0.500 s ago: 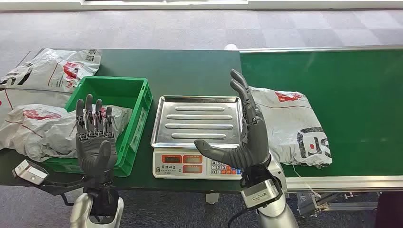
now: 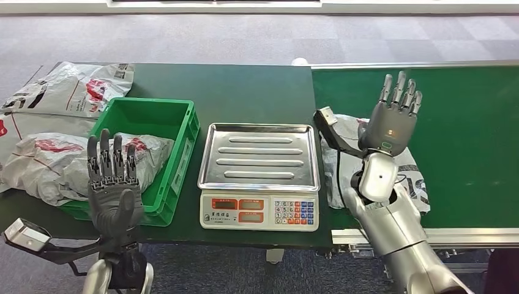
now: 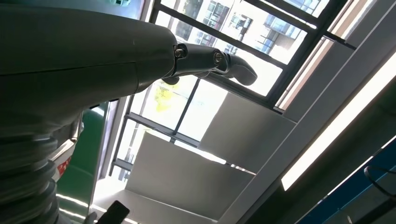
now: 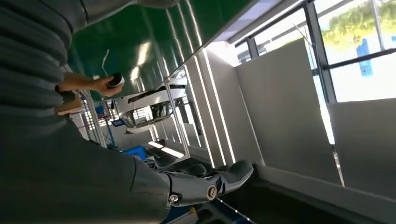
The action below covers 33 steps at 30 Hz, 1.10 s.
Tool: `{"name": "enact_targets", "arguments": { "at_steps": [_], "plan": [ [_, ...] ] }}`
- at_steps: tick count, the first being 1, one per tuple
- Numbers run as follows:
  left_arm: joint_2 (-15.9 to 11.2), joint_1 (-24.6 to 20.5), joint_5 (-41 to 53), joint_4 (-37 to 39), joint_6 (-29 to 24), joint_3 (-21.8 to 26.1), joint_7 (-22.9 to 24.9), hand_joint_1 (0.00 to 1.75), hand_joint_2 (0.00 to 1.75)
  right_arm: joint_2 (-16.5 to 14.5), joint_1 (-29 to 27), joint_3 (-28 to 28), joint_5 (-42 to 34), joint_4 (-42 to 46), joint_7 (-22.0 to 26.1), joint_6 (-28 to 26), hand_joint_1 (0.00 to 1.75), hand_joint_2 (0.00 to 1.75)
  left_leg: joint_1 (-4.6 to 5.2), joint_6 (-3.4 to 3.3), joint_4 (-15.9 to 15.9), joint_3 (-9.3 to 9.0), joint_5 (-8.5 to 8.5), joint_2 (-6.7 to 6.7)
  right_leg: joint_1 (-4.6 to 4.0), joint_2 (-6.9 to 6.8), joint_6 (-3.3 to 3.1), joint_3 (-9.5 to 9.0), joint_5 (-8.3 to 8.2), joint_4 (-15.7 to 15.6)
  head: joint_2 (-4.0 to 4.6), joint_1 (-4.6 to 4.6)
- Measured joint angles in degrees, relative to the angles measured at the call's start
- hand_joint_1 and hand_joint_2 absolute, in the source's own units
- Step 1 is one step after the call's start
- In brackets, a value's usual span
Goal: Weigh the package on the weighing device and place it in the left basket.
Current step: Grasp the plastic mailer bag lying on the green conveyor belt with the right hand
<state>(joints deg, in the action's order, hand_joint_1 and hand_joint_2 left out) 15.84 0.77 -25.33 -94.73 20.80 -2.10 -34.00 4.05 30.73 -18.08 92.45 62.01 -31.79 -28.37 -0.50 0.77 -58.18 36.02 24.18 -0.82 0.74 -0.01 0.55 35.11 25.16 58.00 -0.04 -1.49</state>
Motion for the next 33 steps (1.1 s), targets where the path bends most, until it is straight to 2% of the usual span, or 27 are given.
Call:
{"name": "enact_targets", "arguments": {
  "at_steps": [3, 12, 16, 18, 22, 24, 28, 33],
  "plan": [
    [-0.05, 0.64, 0.02, -0.93, -0.37, 0.07, 0.01, 0.00, 1.75, 2.92, 3.46, -0.62, -1.94, -7.77, 2.76, 0.01, 0.00, 1.75, 0.03, 0.00, -0.01, 0.03, 0.00, -0.01, 0.01, -0.01, 0.02, 0.03, 0.00, 0.00, 0.00, -0.01],
    [-0.08, 2.10, 0.12, -3.38, -1.58, 0.15, 0.93, 0.00, 1.75, 7.72, 10.17, -2.64, -2.51, -24.53, -1.58, -2.20, 0.00, 1.75, 0.04, -0.01, 0.00, 0.12, 0.02, -0.03, -0.01, 0.02, 0.04, 0.13, 0.04, 0.00, 0.00, 0.00],
    [-0.07, 3.23, 0.47, -5.07, -2.44, 0.27, 0.96, 0.00, 1.75, 8.78, 11.88, -2.81, -3.17, -29.84, -1.24, -1.49, 0.00, 1.75, 0.04, -0.02, 0.00, 0.14, 0.03, -0.02, 0.01, 0.04, 0.04, 0.15, 0.04, 0.00, 0.00, 0.01],
    [-0.07, 3.50, 0.50, -5.74, -2.62, 0.35, 0.89, 0.00, 1.75, 8.85, 12.52, -2.27, -6.11, -31.73, 2.20, 1.66, 0.00, 1.75, 0.04, -0.03, 0.00, 0.14, 0.03, -0.01, 0.01, 0.06, 0.04, 0.16, 0.04, 0.00, 0.00, 0.01],
    [-0.16, 3.78, 1.05, -6.34, -1.85, 0.51, 0.22, 0.00, 1.75, 8.07, 13.37, 4.32, -21.43, -34.94, 21.02, 18.61, 0.00, 1.75, 0.04, -0.03, 0.00, 0.17, 0.03, -0.02, 0.02, 0.00, 0.04, 0.15, 0.04, 0.00, 0.00, 0.00],
    [-0.23, 3.86, 1.40, -6.34, -1.22, 0.62, -0.10, 0.00, 1.75, 7.64, 13.34, 8.02, -24.90, -36.04, 26.39, 24.05, 0.00, 1.75, 0.04, -0.04, 0.00, 0.18, 0.02, -0.03, 0.03, -0.01, 0.04, 0.17, 0.04, 0.00, 0.00, 0.00],
    [-0.33, 4.05, 1.59, -6.44, -0.66, 0.87, -0.30, 0.00, 1.75, 7.39, 13.44, 12.00, -26.43, -37.67, 29.64, 28.50, 0.00, 1.75, 0.04, -0.04, 0.00, 0.19, 0.02, -0.04, 0.04, 0.00, 0.04, 0.16, 0.04, 0.00, 0.00, 0.01],
    [-0.33, 4.61, 2.03, -7.25, -0.38, 1.17, 0.22, 0.00, 1.75, 7.23, 13.64, 13.72, -27.40, -38.61, 32.96, 33.39, 0.00, 1.75, 0.04, -0.05, 0.00, 0.19, 0.03, -0.01, 0.05, 0.04, 0.06, 0.18, 0.05, 0.00, 0.00, 0.01]
  ]
}}
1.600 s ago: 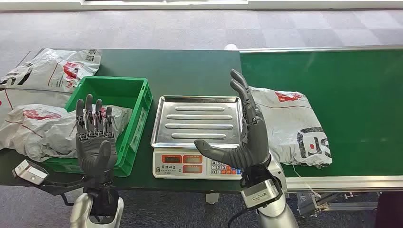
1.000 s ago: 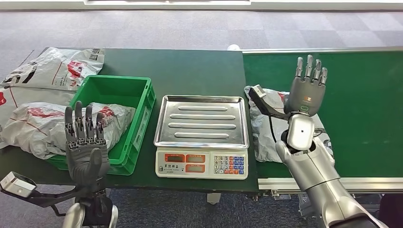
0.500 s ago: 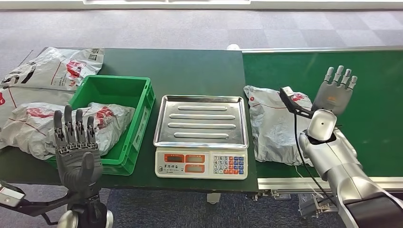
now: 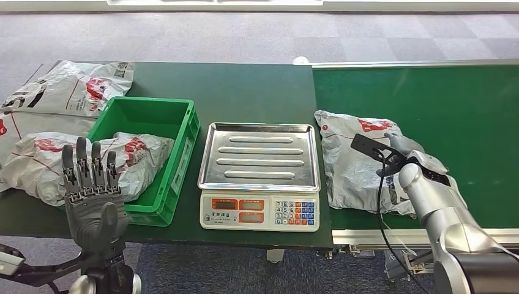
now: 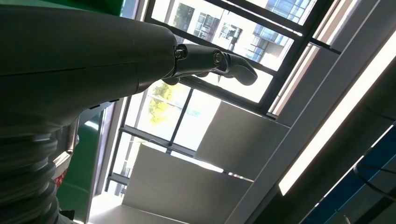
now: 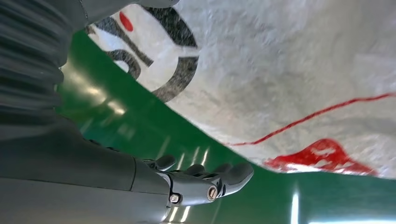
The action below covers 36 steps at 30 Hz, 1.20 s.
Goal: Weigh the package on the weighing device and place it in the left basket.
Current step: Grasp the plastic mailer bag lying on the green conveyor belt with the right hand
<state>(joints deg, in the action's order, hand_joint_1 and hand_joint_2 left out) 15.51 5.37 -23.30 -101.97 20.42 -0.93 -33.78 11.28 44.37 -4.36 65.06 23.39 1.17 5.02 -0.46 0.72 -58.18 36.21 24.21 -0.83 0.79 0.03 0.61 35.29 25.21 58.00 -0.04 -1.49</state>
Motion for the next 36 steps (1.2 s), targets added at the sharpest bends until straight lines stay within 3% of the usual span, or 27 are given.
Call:
{"name": "enact_targets", "arguments": {
  "at_steps": [9, 16, 36],
  "plan": [
    [0.01, 0.37, 0.46, -0.28, 0.16, 0.81, 0.37, 0.00, 1.75, -0.40, -0.12, 0.96, 0.17, -0.66, 1.45, 2.54, 0.00, 1.75, 0.00, -0.02, 0.00, -0.01, 0.01, 0.00, 0.00, -0.02, 0.02, 0.00, 0.01, 0.00, 0.00, 0.00],
    [0.14, 0.49, 0.72, -0.67, -0.75, 1.05, 0.29, 0.00, 1.75, -0.46, -0.25, 0.22, 6.59, -1.09, -6.48, 6.04, 0.00, 1.75, 0.01, -0.02, 0.00, -0.01, 0.01, 0.00, 0.01, 0.00, 0.03, 0.01, 0.02, 0.00, 0.00, 0.00],
    [0.37, 0.46, 1.36, -0.63, -1.37, 1.18, -0.23, 0.00, 1.75, 0.68, -0.01, -1.57, 8.28, -2.46, -5.48, 9.50, 0.00, 1.75, 0.02, -0.03, 0.00, -0.01, 0.02, 0.03, 0.02, 0.03, 0.03, 0.02, 0.02, 0.00, 0.00, -0.01]
  ]
}}
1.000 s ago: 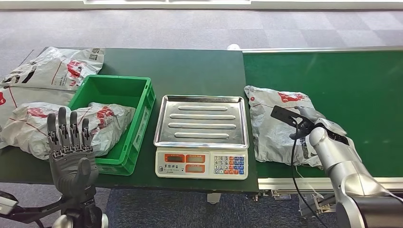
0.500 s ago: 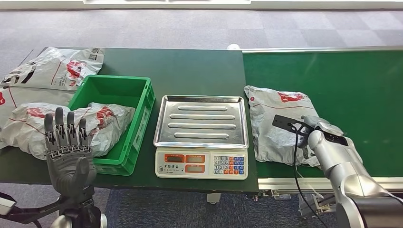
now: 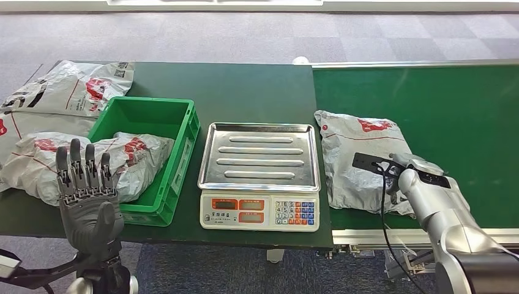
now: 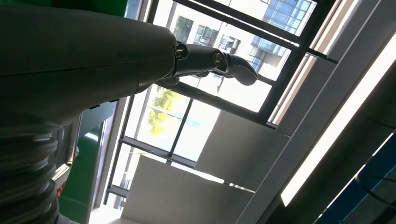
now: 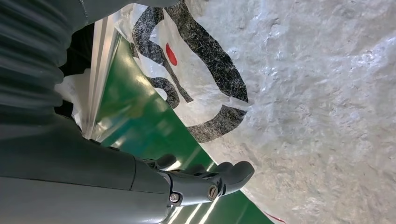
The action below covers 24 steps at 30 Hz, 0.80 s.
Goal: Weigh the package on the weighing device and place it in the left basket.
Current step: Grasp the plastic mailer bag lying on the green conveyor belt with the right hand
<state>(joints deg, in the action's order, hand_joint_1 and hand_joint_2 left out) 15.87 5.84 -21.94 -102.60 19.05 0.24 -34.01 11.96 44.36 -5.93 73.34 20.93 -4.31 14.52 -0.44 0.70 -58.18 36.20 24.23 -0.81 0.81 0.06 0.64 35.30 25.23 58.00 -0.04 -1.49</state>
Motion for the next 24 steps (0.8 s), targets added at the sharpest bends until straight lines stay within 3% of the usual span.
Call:
{"name": "enact_targets", "arguments": {
  "at_steps": [3, 10, 24],
  "plan": [
    [-0.01, -0.05, 0.15, 0.20, -0.06, 0.00, -0.36, 0.00, 1.75, 0.31, 0.01, -0.58, -0.24, -0.13, 3.84, 1.62, 0.00, 1.75, 0.00, 0.00, 0.00, -0.01, 0.00, 0.00, 0.00, 0.00, 0.00, 0.01, 0.00, 0.00, 0.00, 0.00],
    [-0.16, -0.44, -0.07, 0.97, 0.33, 0.01, -0.85, 0.00, 1.75, 2.33, -0.81, -4.23, -3.17, -0.15, 21.21, 6.65, 0.00, 1.75, 0.00, 0.00, 0.00, -0.01, 0.00, 0.00, 0.00, 0.00, 0.00, 0.01, 0.00, 0.00, 0.00, 0.01],
    [-0.25, -1.90, -0.83, 1.03, 0.25, 0.04, 0.21, 0.00, 1.75, 2.78, -4.34, -9.58, -5.25, 0.64, 22.33, 4.88, 0.00, 1.75, -0.01, -0.01, 0.00, -0.02, 0.01, 0.01, -0.01, 0.00, 0.00, 0.00, 0.00, 0.00, 0.00, 0.01]
  ]
}}
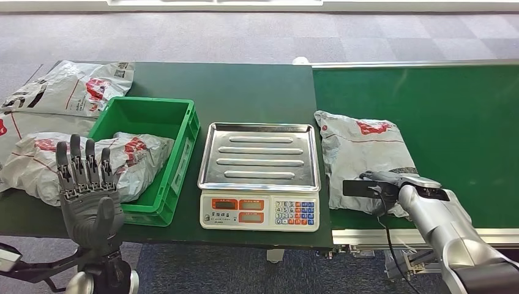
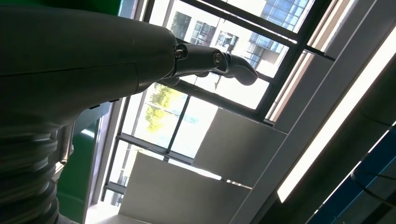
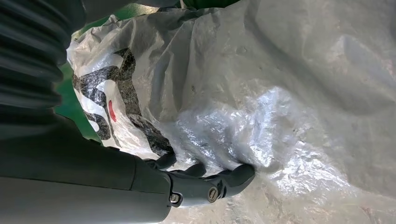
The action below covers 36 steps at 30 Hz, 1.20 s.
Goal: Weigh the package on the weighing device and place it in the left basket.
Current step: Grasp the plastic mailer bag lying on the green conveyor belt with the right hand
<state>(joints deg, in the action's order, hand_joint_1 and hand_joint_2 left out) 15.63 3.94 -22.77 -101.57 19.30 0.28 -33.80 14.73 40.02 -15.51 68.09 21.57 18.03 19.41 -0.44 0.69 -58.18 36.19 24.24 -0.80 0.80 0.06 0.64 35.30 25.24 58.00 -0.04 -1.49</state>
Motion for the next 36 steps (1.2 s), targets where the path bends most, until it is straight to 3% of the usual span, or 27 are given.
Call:
{"name": "enact_targets", "arguments": {
  "at_steps": [6, 7, 10, 11, 36],
  "plan": [
    [-0.02, -0.14, 0.15, -0.20, -0.26, 0.01, 0.53, 0.00, 1.75, -0.20, -4.23, -1.73, -1.58, 2.88, -0.23, -2.18, 0.03, 1.75, 0.00, -0.01, 0.00, 0.00, 0.02, -0.01, 0.00, -0.01, 0.02, -0.02, 0.02, 0.00, 0.00, 0.00],
    [-0.02, -0.18, 0.15, -0.22, -0.34, 0.01, 0.58, 0.00, 1.75, -0.24, -4.98, -2.06, -1.84, 3.57, -0.55, -2.40, 0.30, 1.75, 0.00, -0.01, 0.01, 0.00, 0.02, -0.01, -0.01, -0.01, 0.02, -0.02, 0.03, 0.00, 0.00, 0.00],
    [-0.02, -0.19, 0.15, -0.32, -0.76, 0.02, 0.62, 0.00, 1.75, -0.35, -7.00, -3.10, -2.71, 5.94, -1.76, -2.73, 1.58, 1.75, 0.00, -0.01, 0.01, 0.00, 0.03, 0.00, -0.01, -0.01, 0.02, -0.03, 0.05, 0.00, 0.00, 0.00],
    [-0.02, -0.17, 0.15, -0.38, -0.88, 0.02, 0.60, 0.00, 1.75, -0.39, -7.45, -3.42, -2.97, 6.63, -2.02, -2.73, 1.75, 1.75, 0.00, -0.01, 0.01, -0.01, 0.03, 0.00, -0.01, 0.00, 0.02, -0.03, 0.05, 0.00, 0.00, 0.00],
    [-0.26, -0.02, 0.16, -1.24, -1.27, 0.03, 0.51, 0.00, 1.75, -0.43, -10.78, -5.14, -5.07, 13.24, -2.54, -3.47, 1.75, 1.75, 0.00, -0.06, 0.00, -0.04, 0.07, -0.03, 0.00, -0.06, 0.07, -0.08, 0.09, 0.00, 0.00, 0.00]
  ]
}}
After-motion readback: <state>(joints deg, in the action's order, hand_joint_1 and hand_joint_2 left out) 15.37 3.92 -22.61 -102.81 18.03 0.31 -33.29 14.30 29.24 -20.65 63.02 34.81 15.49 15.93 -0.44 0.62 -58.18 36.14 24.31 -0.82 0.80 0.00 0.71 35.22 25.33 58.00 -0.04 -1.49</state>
